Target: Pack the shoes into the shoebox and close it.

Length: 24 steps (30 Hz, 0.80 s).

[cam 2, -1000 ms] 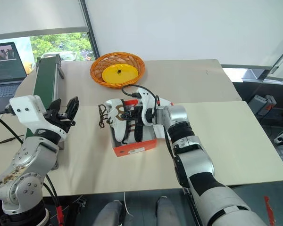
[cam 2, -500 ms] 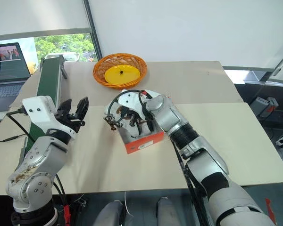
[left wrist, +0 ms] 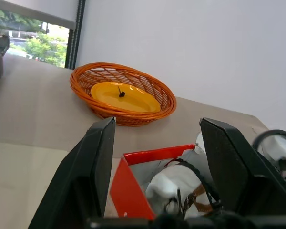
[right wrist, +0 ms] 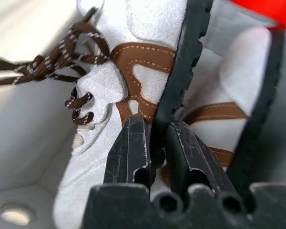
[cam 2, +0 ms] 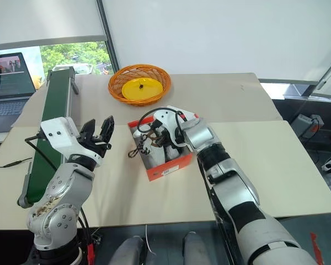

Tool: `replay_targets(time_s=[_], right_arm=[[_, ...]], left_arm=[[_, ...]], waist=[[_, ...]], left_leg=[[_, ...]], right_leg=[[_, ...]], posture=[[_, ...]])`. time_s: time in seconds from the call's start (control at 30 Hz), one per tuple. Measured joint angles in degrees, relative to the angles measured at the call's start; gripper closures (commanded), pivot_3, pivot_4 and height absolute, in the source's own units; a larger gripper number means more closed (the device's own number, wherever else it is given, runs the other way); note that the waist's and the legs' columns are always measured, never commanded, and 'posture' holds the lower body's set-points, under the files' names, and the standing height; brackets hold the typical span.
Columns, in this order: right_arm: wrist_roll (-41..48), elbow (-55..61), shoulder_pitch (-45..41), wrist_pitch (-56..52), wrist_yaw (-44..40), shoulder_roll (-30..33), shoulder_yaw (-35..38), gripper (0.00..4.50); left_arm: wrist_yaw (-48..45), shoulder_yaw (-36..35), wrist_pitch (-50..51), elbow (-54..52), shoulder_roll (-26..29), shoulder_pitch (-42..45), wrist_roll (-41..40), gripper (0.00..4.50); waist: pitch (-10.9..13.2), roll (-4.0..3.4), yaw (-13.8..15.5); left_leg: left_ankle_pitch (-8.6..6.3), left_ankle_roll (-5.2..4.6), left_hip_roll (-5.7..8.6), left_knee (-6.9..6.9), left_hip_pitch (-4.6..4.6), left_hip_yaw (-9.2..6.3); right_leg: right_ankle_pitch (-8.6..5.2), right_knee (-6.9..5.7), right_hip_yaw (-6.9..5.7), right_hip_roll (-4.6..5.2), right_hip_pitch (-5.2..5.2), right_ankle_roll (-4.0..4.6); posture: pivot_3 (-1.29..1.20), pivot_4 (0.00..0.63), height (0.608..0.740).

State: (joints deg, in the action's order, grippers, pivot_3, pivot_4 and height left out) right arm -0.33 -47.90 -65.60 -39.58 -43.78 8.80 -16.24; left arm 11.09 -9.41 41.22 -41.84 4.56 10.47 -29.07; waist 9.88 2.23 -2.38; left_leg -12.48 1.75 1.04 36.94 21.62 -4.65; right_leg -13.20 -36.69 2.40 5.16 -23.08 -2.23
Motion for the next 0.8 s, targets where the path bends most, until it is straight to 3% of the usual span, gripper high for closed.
replay_targets(time_s=[0.3, 0.8], right_arm=[[-0.1, -17.4, -6.3, 8.2, 3.9, -2.4, 5.0, 4.28], [-5.0, -21.0, -7.9, 10.4, 1.5, -3.1, 3.3, 4.28]], left_arm=[[1.3, 0.9, 0.0, -1.6, -1.6, -0.7, 1.2, 1.49], [3.5, 5.4, 0.0, -4.0, -4.8, -2.6, 4.6, 1.49]], waist=[[0.0, 0.00, -0.1], [-0.2, -0.31, 0.1]], left_leg=[[0.00, -0.01, -0.01, 0.00, -0.26, -0.01], [-0.07, -0.08, -0.01, -0.10, -0.54, -0.08]], right_leg=[[0.00, -0.01, 0.01, -0.03, 0.24, 0.00], [-0.23, 0.54, -0.11, 0.01, 0.83, -0.38]], posture=[[0.00, 0.150, 0.740], [0.00, 0.150, 0.740]])
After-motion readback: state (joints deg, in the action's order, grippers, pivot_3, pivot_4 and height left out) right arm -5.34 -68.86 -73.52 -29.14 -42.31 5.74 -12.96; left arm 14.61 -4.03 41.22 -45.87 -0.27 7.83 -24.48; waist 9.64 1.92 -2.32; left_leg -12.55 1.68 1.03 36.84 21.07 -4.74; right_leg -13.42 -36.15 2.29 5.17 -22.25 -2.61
